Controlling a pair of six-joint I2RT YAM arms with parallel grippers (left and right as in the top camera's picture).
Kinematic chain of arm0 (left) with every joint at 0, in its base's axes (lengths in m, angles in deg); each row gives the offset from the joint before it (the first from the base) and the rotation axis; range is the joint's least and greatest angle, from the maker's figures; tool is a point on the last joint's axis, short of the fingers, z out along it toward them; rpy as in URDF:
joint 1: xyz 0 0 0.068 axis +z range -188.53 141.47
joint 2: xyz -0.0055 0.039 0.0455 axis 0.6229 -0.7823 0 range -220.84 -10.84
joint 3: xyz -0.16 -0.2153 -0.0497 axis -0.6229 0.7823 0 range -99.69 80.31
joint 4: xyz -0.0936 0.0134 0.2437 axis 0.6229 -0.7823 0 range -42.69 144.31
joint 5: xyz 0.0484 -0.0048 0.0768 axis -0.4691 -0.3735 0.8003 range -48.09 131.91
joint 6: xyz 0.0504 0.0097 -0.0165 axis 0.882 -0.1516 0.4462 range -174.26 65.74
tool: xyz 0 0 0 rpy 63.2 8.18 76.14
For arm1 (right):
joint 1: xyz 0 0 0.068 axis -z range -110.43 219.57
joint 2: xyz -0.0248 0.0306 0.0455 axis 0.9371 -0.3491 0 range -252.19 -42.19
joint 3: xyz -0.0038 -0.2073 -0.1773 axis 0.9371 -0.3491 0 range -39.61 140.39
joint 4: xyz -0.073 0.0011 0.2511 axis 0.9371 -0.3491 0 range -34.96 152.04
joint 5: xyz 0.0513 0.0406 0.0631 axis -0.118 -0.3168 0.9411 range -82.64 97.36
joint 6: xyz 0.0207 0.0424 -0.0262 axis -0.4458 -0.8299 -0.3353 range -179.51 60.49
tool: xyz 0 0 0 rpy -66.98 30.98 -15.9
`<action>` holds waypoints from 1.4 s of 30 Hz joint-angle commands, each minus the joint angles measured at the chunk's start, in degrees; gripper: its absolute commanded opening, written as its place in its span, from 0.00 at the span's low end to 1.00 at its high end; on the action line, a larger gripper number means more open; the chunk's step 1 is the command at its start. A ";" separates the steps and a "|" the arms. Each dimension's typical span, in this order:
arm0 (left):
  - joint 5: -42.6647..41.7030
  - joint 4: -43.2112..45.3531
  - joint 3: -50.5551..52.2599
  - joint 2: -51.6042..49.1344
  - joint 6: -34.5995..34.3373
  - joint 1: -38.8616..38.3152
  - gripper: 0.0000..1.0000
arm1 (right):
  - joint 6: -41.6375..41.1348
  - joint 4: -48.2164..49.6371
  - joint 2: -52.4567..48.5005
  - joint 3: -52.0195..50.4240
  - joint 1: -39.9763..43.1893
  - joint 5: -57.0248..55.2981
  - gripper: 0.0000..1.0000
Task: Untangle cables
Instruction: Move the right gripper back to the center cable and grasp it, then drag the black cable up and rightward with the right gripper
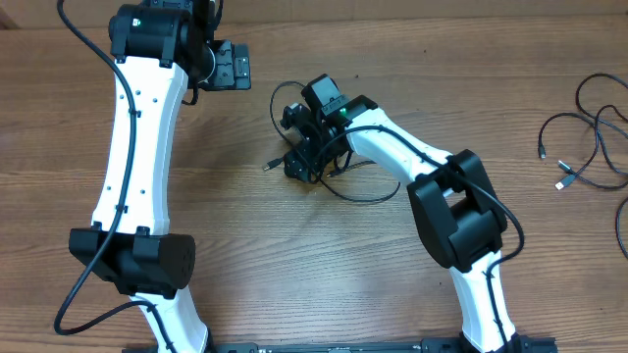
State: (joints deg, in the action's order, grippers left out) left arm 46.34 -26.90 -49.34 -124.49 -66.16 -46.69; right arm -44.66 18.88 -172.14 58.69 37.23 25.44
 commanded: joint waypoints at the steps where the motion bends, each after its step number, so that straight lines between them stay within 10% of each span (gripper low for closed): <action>1: -0.66 0.04 -0.15 -0.35 -0.35 -0.11 1.00 | 1.97 1.79 -1.49 0.26 0.09 -0.98 0.78; 12: -0.66 0.04 -0.15 -0.35 -0.35 -0.11 1.00 | 1.95 5.18 -2.25 0.26 0.04 -2.12 0.44; 28: -0.66 0.04 -0.15 -0.35 -0.35 -0.11 0.99 | 3.65 3.45 -2.32 0.26 -1.81 -8.00 0.40; 42: -0.66 0.04 -0.15 -0.35 -0.35 -0.11 1.00 | 3.65 3.19 -2.91 0.26 -5.11 -8.00 0.17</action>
State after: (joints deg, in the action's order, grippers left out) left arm 46.32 -26.90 -49.34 -124.49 -66.14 -46.69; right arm -41.12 22.55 -173.41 58.98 32.53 17.47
